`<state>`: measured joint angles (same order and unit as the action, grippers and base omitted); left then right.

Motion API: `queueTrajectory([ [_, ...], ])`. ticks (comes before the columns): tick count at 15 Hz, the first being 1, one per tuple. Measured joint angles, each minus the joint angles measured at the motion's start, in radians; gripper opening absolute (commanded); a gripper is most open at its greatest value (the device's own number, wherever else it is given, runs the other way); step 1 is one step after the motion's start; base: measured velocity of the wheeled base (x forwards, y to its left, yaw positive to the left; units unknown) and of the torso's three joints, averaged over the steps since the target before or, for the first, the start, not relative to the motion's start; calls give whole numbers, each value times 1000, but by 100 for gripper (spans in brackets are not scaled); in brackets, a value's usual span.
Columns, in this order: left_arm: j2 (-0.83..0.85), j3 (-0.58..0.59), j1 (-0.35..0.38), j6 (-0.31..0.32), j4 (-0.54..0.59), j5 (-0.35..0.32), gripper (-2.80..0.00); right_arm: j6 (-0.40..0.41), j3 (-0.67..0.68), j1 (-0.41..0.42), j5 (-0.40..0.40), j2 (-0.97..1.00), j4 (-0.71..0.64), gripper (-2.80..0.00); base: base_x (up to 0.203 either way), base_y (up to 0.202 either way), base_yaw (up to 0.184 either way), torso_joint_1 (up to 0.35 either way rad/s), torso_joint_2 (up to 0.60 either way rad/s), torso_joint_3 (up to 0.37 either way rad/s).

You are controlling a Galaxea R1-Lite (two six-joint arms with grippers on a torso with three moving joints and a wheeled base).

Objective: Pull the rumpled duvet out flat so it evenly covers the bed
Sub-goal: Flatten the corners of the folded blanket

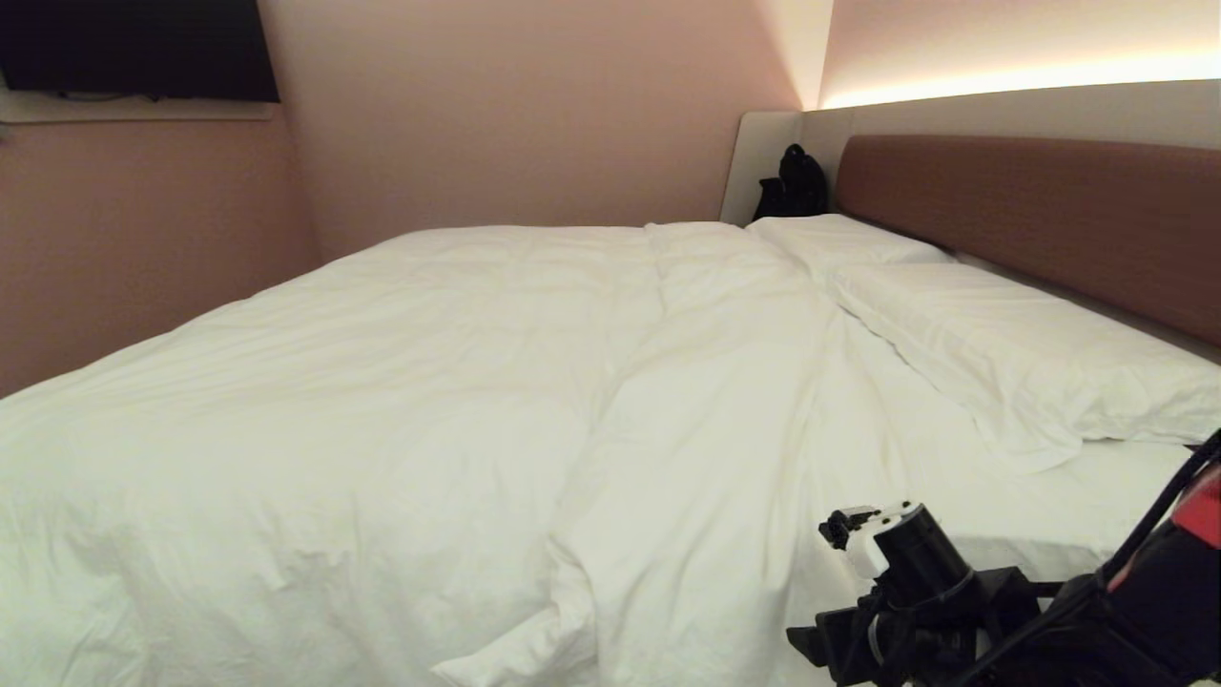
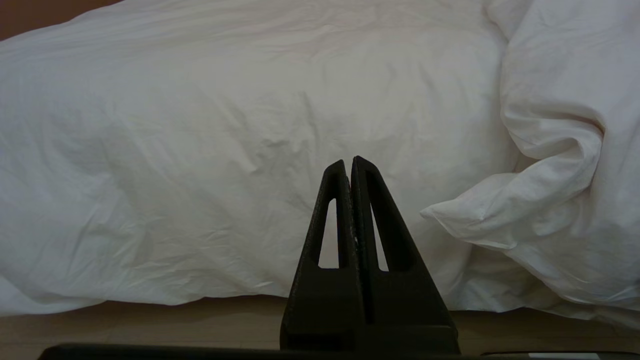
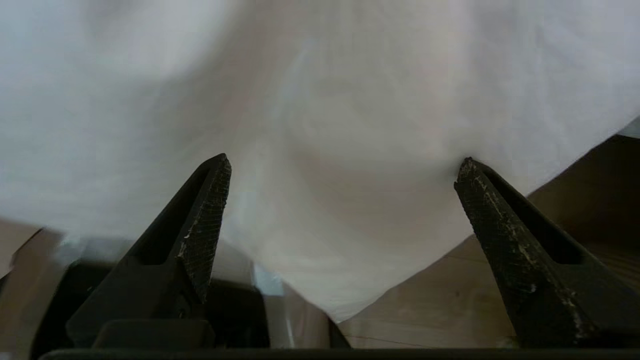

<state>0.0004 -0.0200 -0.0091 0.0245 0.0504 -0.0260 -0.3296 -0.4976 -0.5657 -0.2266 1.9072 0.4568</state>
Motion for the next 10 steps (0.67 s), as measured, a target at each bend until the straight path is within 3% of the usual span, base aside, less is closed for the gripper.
queueTrajectory([
  [4,0,0,0,0,0,0,-280,-2,-69,2,-75,80,1,0,0,0,0,0,0,0],
  [10,0,0,0,0,0,0,-280,16,-198,57,-103,227,-7,0,0,0,0,0,0,0],
])
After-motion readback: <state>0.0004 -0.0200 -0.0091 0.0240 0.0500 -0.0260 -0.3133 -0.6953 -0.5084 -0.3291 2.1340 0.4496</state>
